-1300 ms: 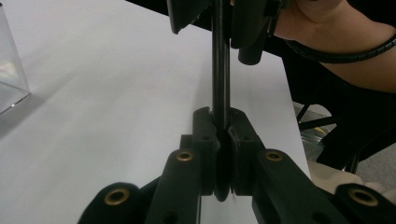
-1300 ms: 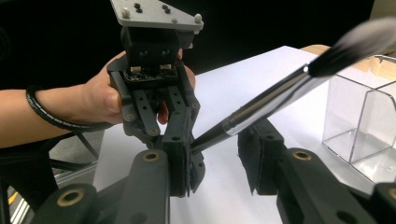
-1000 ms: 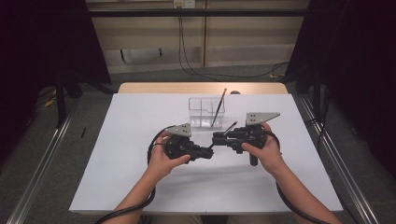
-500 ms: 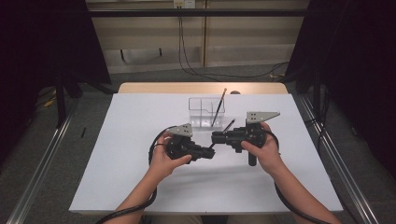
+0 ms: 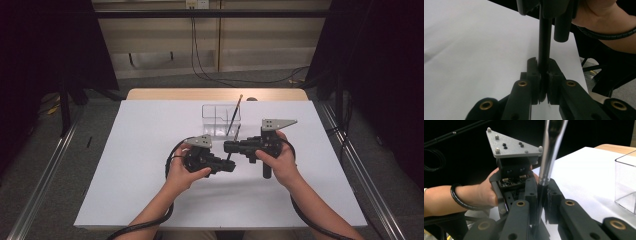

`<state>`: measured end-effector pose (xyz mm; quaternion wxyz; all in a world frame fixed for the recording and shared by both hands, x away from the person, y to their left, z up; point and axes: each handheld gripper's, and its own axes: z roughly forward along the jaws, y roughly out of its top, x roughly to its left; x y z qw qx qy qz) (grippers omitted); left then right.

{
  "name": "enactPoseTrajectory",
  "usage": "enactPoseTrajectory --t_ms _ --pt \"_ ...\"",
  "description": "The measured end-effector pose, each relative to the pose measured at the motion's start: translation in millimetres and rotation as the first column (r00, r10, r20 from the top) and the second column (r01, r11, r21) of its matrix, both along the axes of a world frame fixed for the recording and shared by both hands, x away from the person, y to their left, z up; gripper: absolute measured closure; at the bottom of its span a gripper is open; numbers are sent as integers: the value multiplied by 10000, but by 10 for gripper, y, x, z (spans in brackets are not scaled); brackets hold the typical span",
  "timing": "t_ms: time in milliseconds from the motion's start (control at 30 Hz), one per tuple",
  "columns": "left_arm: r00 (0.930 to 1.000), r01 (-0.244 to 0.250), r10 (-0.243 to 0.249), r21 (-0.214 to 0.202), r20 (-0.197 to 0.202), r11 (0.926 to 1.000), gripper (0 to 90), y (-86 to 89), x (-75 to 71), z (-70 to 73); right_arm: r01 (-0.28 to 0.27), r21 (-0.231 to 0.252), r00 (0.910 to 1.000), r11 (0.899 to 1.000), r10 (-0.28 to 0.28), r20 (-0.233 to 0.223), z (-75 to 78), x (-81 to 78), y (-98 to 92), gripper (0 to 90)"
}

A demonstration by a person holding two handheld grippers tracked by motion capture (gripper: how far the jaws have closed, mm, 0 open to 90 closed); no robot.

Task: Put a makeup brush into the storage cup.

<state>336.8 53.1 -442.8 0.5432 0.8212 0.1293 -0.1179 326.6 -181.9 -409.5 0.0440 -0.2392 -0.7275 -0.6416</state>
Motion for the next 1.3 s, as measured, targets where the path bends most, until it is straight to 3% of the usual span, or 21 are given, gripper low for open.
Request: enactPoseTrajectory --t_ms 467,633,933,1033,1233,1300 --pt "10000 37 -37 -145 -60 9999 823 9 0 -9 -119 -29 9999 9999 119 -13 13 6 35 840" --pt "9998 48 -53 -296 -173 9996 767 10 -1 -5 -113 -89 9999 9999 113 23 19 7 27 841" --pt "9998 -99 87 -601 -194 9981 504 89 32 18 -49 -182 9999 9998 51 132 35 9 -4 841" --pt "9989 -237 207 -737 -413 9970 421 130 49 29 -32 -238 9998 9997 37 187 42 14 -16 841" --pt "9983 -578 581 -611 20 9965 287 187 53 67 54 -329 9997 9994 -46 248 49 22 -44 841" --pt "9974 -720 721 -537 -3 9960 252 199 48 76 66 -356 9996 9993 -56 269 51 24 -50 841"
